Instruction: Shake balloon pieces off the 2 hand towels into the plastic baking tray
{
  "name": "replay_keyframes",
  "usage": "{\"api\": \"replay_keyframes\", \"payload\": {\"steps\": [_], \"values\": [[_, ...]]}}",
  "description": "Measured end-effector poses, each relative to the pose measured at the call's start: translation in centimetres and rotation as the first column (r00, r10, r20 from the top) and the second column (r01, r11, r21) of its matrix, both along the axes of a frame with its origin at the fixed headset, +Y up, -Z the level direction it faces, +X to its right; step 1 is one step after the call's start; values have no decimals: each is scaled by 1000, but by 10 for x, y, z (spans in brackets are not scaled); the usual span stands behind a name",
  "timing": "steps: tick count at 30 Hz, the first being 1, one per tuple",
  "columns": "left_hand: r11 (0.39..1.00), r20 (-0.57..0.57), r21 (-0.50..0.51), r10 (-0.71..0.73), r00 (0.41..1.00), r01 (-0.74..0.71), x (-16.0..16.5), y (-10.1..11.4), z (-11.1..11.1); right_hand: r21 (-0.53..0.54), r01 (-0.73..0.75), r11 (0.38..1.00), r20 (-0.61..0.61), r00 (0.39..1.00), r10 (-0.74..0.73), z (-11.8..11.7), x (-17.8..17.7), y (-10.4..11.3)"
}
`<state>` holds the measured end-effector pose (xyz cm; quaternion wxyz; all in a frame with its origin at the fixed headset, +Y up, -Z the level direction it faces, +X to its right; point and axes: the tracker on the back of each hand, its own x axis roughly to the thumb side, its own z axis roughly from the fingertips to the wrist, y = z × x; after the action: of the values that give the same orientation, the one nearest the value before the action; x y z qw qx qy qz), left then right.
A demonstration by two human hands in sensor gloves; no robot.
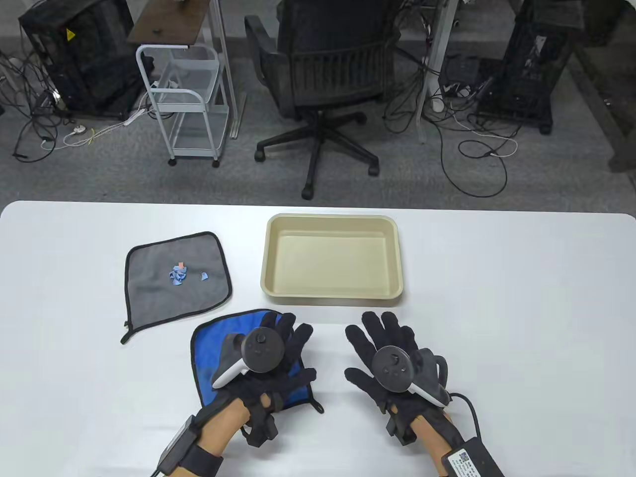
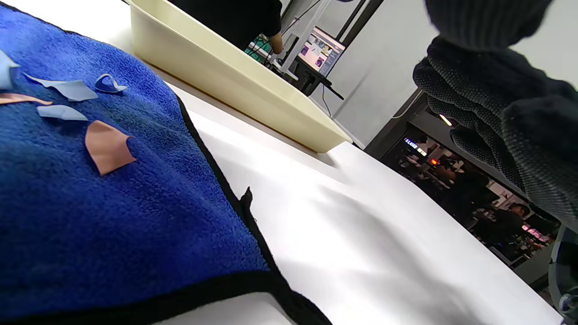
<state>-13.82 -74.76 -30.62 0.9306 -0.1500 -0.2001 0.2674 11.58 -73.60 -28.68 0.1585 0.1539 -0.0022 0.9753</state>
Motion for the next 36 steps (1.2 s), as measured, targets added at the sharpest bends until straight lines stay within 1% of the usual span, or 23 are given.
{"api": "replay_keyframes", "payload": {"steps": [20, 23, 27, 30, 32, 36], "values": [[1000, 5, -12, 0, 1000, 0, -5, 3, -1, 20, -13, 1000, 2, 1000, 13, 0, 3, 2], [999, -36, -29, -18, 999, 17, -17, 8, -3, 28, -14, 1000, 10, 1000, 14, 0, 6, 3], [999, -131, -28, -36, 991, 32, -42, 12, -10, 29, -18, 999, 19, 1000, 17, -1, 10, 4], [997, -192, -65, -61, 979, 49, -55, 7, -15, 28, -19, 999, 20, 1000, 18, -2, 10, 4], [988, -212, -113, -123, 969, 101, -59, -2, -19, 25, -24, 999, 19, 1000, 24, -2, 10, 3], [955, -229, -195, -265, 937, 223, -57, -21, -24, 19, -35, 999, 17, 999, 35, -1, 10, 2]]}}
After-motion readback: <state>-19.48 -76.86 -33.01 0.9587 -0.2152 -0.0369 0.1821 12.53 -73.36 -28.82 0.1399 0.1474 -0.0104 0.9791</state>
